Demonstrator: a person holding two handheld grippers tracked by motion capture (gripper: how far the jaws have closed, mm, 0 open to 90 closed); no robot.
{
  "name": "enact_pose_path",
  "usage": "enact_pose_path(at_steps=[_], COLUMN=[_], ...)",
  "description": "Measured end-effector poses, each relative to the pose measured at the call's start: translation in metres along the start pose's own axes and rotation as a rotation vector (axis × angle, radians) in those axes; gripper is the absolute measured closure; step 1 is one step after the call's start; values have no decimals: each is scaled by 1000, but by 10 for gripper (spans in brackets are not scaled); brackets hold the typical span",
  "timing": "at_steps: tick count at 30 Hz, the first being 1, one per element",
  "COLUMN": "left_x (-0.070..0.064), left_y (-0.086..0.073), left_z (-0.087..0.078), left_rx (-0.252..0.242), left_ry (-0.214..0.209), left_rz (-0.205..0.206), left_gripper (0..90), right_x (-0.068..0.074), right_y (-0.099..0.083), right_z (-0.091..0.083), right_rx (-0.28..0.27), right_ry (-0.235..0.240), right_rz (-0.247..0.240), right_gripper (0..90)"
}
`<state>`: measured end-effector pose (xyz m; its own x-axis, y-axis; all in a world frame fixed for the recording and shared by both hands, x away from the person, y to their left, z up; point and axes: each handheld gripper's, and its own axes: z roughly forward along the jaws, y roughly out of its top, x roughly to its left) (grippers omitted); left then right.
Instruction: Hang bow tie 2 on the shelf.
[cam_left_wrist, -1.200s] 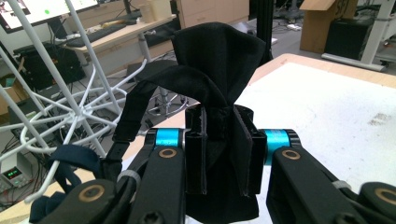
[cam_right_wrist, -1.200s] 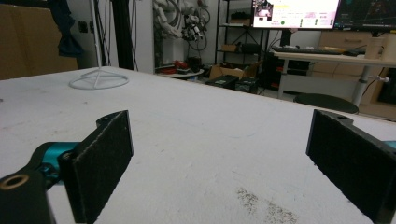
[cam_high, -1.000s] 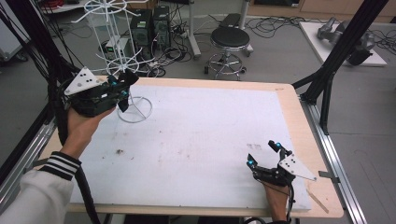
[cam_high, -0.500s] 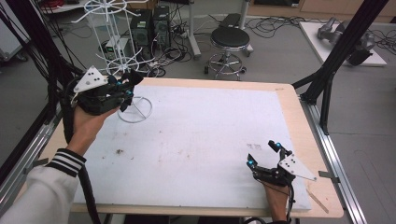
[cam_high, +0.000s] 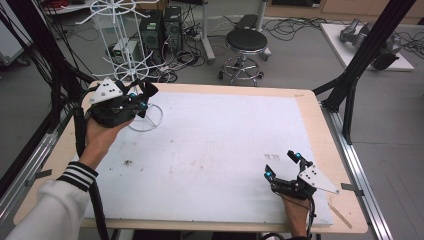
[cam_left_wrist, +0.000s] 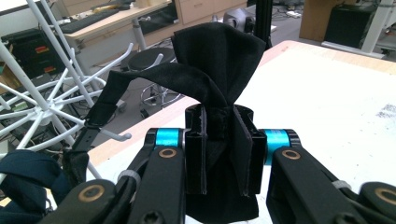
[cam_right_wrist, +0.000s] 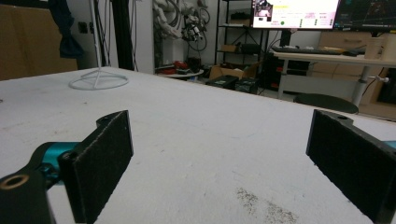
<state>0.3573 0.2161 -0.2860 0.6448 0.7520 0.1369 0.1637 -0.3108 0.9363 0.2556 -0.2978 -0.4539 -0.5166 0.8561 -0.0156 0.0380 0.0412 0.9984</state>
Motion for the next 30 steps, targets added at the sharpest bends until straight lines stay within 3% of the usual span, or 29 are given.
enact_pose_path(at_steps=[15,30], left_x=[-2,0], left_y=[-15,-33], left_z=[8,18], left_rx=[31,58], left_ry=[-9,-20], left_rz=[-21,-72], left_gripper=[760,760], right_x=[0,0], right_y=[0,0], right_z=[0,0], right_rx=[1,-1], right_ry=[0,2], right_rz=[-3,-2], right_gripper=[65,65])
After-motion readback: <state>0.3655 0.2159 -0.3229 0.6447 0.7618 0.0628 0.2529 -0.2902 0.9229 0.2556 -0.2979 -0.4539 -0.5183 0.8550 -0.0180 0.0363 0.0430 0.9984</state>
